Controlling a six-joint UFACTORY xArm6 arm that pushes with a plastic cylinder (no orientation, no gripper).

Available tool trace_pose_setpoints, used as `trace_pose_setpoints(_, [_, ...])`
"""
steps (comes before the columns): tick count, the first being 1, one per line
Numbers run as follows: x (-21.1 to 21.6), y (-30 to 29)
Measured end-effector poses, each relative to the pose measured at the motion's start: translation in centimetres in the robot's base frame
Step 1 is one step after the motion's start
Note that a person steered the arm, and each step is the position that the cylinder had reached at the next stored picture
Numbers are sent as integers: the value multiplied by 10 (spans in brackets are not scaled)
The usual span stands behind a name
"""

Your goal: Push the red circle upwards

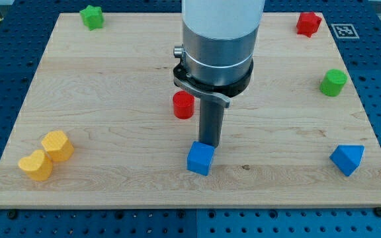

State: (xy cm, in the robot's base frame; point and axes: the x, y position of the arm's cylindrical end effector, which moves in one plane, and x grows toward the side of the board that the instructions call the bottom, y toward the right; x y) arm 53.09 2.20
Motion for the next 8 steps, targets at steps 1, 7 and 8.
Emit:
trace_pose_setpoints(1, [0,-11])
trace_pose_setpoints(7, [-57,-29])
trace_pose_setpoints(8, [-84,-29])
